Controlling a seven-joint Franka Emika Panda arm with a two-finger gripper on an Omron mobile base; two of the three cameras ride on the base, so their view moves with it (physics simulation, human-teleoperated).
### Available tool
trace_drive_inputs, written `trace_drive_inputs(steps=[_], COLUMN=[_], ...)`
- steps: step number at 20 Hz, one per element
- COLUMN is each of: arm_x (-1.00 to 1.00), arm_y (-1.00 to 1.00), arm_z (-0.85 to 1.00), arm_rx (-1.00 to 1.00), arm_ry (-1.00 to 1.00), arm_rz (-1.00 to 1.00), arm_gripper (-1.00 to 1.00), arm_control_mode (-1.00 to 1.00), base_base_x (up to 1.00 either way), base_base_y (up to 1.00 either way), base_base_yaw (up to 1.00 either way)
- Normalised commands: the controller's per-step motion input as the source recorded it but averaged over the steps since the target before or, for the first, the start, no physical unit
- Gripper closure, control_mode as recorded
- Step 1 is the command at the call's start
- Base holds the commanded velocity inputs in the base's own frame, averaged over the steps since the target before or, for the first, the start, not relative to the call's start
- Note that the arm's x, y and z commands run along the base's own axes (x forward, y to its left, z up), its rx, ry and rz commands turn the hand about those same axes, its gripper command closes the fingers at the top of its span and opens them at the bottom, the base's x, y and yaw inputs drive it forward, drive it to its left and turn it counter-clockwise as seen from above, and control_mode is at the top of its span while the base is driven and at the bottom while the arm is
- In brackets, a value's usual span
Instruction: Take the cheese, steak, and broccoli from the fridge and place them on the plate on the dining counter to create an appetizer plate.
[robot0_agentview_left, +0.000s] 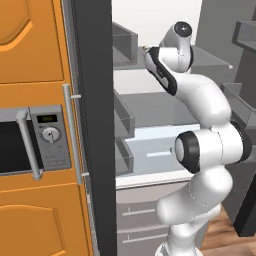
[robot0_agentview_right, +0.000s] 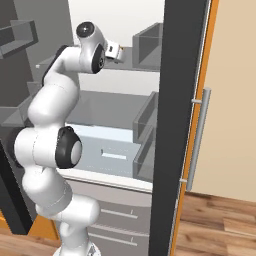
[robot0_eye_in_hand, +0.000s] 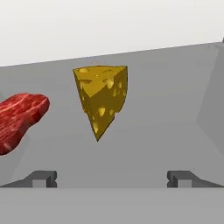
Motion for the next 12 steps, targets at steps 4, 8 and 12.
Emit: trace_drive_inputs(steps=[4,8,12], arm_x=[0.7,0.54,0.53], arm_y=[0.0,0.0,0.0], arm_z=[0.0,0.0,0.0], arm_rx=[0.0,0.0,0.0], arm_ry=[0.0,0.0,0.0], arm_rz=[0.0,0.0,0.0], arm_gripper=[-1.0,-1.0,-1.0], arm_control_mode=[-1.0,-1.0,-1.0], base_base_x=[0.0,0.0,0.0], base_base_y=[0.0,0.0,0.0], base_base_yaw=[0.0,0.0,0.0])
